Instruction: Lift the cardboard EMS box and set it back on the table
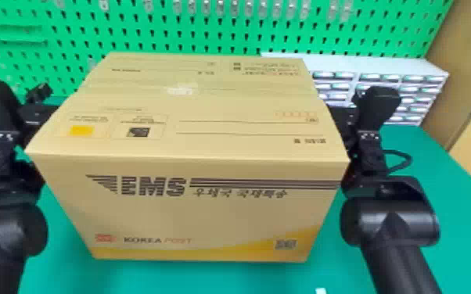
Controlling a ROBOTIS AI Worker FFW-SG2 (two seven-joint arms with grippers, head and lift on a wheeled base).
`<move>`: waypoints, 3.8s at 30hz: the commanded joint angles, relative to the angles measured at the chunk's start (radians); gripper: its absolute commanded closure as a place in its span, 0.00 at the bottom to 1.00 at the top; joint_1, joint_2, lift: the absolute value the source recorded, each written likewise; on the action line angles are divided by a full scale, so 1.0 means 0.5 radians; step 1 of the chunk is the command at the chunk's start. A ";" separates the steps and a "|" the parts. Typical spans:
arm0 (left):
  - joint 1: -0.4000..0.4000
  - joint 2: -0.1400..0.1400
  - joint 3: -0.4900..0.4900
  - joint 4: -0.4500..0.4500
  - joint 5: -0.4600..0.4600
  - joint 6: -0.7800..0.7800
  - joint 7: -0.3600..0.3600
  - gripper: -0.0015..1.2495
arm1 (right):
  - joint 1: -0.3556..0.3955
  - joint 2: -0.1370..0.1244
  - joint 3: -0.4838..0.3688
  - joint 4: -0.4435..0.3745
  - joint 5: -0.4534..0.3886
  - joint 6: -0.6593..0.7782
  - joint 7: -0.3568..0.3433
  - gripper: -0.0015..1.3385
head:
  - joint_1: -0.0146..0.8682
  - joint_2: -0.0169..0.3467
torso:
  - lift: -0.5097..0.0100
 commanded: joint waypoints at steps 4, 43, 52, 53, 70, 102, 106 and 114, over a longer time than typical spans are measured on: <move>0.003 0.000 0.000 0.002 -0.006 0.000 0.000 0.36 | 0.008 -0.001 -0.006 0.000 0.006 0.000 0.000 0.22 | 0.78 0.00 | 0.79; 0.126 0.000 -0.067 0.242 0.024 0.000 0.000 0.36 | 0.158 -0.025 -0.018 0.212 -0.037 0.006 0.000 0.22 | 0.78 0.00 | 0.79; 0.129 0.000 0.000 0.269 0.034 -0.006 0.000 0.36 | 0.195 -0.062 -0.040 0.212 -0.055 0.000 0.003 0.22 | 0.78 0.00 | 0.79; 0.129 0.000 0.006 0.269 0.037 -0.009 -0.003 0.36 | 0.198 -0.071 -0.040 0.212 -0.064 -0.003 0.000 0.22 | 0.78 0.00 | 0.79; 0.126 0.003 0.319 0.282 -0.009 -0.074 -0.092 0.36 | 0.284 -0.154 -0.276 0.138 -0.083 -0.077 0.058 0.22 | 0.78 0.00 | 0.79; 0.107 0.000 0.344 0.239 -0.016 -0.114 -0.111 0.36 | 0.299 -0.169 -0.402 0.025 -0.058 -0.067 0.064 0.22 | 0.78 0.00 | 0.79; 0.107 0.000 0.344 0.239 -0.003 -0.132 -0.111 0.36 | 0.299 -0.166 -0.399 0.025 -0.049 -0.067 0.064 0.22 | 0.78 0.00 | 0.79; 0.107 0.000 0.338 0.239 -0.006 -0.132 -0.111 0.36 | 0.296 -0.166 -0.408 0.025 -0.046 -0.064 0.064 0.22 | 0.78 0.00 | 0.79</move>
